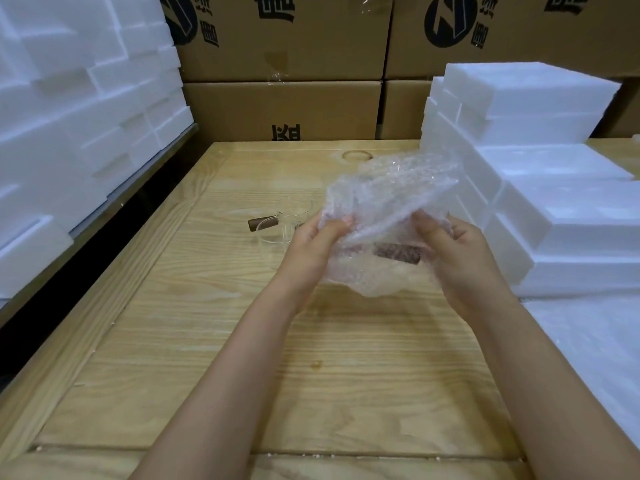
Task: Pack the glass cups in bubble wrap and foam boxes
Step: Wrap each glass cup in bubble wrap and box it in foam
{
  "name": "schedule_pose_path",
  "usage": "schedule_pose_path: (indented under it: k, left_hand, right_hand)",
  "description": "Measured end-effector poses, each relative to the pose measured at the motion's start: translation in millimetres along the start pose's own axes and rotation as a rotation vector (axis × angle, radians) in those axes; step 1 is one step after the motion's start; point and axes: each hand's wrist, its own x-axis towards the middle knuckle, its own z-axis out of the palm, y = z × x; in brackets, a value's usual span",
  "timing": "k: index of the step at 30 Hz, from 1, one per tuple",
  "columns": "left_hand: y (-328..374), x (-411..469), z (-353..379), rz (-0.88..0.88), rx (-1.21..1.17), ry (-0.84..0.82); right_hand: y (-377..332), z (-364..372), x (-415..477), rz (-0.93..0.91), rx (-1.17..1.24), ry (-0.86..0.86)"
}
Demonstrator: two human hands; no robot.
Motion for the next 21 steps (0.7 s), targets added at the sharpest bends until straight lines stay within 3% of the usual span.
schedule_pose_path:
  k: [8, 12, 17, 21]
  left_hand:
    - [-19.8, -8.1, 6.3, 0.062, 0.033, 0.029]
    - [-28.2, -10.6, 8.4, 0.069, 0.043, 0.027]
    - [-34.6, -12.2, 9.9, 0.094, 0.098, 0.070]
    - [-33.2, -13.8, 14.1, 0.148, -0.003, 0.059]
  right_hand:
    - [7.9, 8.9, 0.7, 0.083, 0.200, 0.099]
    - [12.2, 18.5, 1.5, 0.077, -0.022, 0.121]
    - [16.8, 23.3, 0.3, -0.017, -0.370, 0.018]
    - [15.9, 24.9, -2.2, 0.052, -0.449, -0.054]
